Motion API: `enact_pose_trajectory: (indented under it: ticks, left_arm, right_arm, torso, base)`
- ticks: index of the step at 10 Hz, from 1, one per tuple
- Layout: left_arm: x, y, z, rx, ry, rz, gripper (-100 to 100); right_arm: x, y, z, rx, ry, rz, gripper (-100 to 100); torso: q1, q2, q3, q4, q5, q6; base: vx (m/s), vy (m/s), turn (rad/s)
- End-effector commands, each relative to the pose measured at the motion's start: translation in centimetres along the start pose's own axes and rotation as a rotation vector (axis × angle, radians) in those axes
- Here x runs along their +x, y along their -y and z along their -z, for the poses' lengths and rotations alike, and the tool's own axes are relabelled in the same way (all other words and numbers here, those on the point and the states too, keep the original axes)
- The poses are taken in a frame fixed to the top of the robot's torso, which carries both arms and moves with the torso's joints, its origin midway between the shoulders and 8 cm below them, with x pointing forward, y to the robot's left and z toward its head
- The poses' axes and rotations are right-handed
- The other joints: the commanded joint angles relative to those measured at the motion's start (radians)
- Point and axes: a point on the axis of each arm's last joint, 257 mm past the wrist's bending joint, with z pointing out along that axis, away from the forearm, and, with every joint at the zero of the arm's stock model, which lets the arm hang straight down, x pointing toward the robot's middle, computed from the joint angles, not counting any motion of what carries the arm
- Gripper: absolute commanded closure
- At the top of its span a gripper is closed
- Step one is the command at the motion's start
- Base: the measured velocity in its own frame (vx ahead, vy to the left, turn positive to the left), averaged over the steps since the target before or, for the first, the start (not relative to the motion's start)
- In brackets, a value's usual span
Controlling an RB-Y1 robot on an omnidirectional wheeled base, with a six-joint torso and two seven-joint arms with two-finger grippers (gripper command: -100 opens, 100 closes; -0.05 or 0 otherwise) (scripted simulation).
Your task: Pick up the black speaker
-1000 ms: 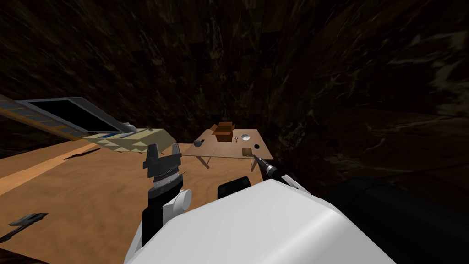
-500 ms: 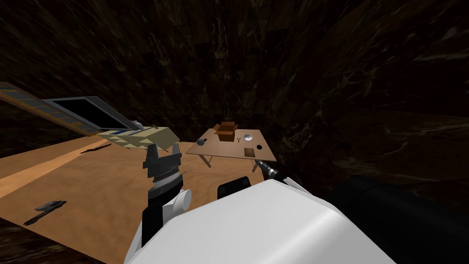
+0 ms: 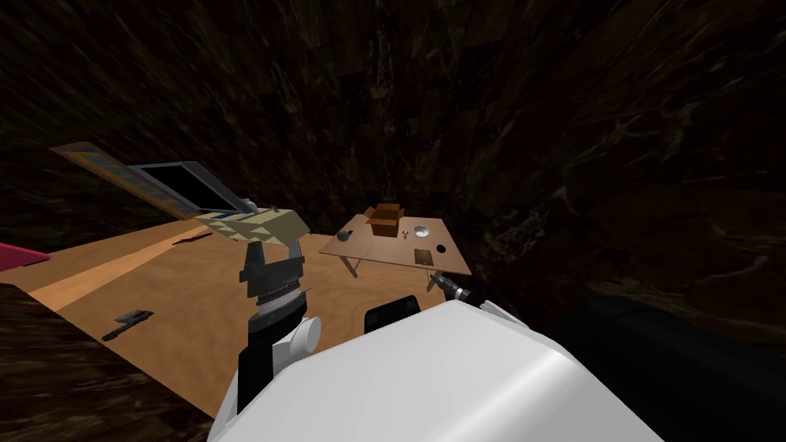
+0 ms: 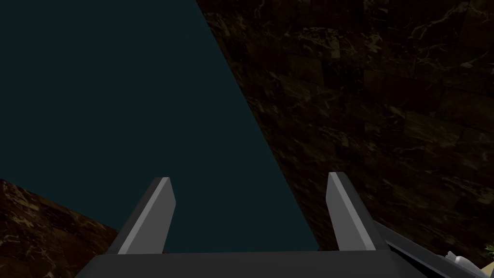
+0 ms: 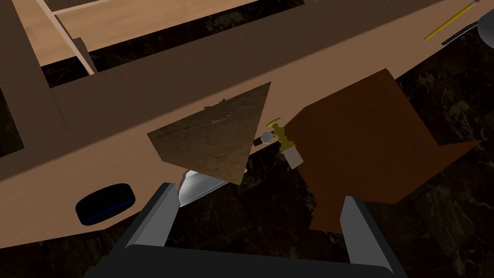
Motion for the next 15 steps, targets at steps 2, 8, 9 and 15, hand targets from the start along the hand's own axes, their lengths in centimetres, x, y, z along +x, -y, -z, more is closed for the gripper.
enact_pose_trajectory:
  ticks: [2,8,9,15]
  left_arm:
    - [0.0,0.0,0.0,0.000,0.000,0.000,0]
    - [0.0,0.0,0.0,0.000,0.000,0.000,0]
    - [0.0,0.0,0.0,0.000,0.000,0.000,0]
    - [0.0,0.0,0.0,0.000,0.000,0.000,0]
  right_arm:
    - [2.4,2.8,0.9,0.046,-0.076,0.049,-100]
    - [6.0,8.3,3.6,0.133,-0.211,0.133,-100]
    - [6.3,9.0,4.0,0.147,-0.219,0.131,-100]
    - [9.3,16.4,9.2,0.259,-0.404,0.257,-100]
  torso:
    - [0.000,-0.001,0.000,0.000,0.000,-0.001]
    - [0.000,0.001,0.000,0.000,0.000,-0.001]
    - [-0.001,0.001,0.000,0.000,0.000,0.000]
    - [-0.001,0.002,0.001,0.000,0.000,0.000]
  base:
    - [0.029,0.021,0.176]
    - [0.012,0.012,0.108]
    - [0.008,0.002,-0.005]
    - [0.005,0.007,0.174]
